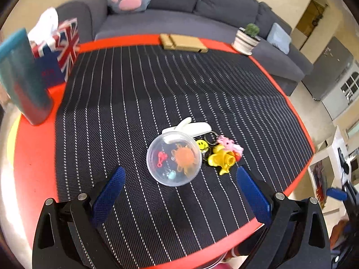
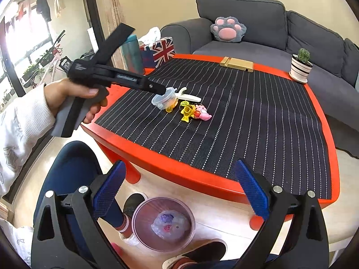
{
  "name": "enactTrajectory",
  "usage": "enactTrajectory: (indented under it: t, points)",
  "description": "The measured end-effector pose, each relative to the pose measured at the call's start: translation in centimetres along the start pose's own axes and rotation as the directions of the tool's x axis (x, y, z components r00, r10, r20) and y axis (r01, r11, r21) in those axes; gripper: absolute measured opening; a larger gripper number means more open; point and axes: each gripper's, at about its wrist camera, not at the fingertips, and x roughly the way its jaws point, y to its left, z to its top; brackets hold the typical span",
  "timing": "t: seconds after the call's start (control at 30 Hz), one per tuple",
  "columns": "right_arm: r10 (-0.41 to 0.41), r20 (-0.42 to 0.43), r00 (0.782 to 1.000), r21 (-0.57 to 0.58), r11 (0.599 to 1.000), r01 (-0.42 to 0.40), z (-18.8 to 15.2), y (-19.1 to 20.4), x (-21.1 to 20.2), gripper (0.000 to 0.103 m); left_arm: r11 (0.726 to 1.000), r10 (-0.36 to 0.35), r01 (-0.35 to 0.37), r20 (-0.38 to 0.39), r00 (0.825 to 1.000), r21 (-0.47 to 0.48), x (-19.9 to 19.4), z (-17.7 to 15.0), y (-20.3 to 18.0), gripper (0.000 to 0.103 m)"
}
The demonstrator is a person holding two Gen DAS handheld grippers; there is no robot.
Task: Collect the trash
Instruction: 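Grasp the clear round container of small toys with the left gripper, then grasp the yellow duck keychain with the right gripper while the left gripper holds the container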
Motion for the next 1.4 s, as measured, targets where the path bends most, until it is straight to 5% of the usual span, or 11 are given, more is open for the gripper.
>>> enactTrajectory:
  t: [0.33, 0.63, 1.4]
  points:
    - [-0.007, -0.01, 1.0, 0.019, 1.0, 0.007, -0.6, -1.2, 0.1, 0.096, 0.996, -0.027, 0.022, -0.051, 0.998, -0.089, 2.7, 0.6, 1.0, 0.095]
    - [-0.003, -0.016, 1.0, 0.021, 1.0, 0.003, -0.6, -1.4, 0.4, 0.096, 0.993, -0.052, 0.047, -0.05, 0.997, -0.105, 3.3, 0.4, 1.3, 0.06]
    - [-0.039, -0.041, 0.998, -0.09, 0.995, 0.035, 4.3, -0.1, 4.7, 0.096, 1.0, -0.022, 0.021, 0.069, 0.997, 0.012, -1.4, -0.5, 0.8, 0.059]
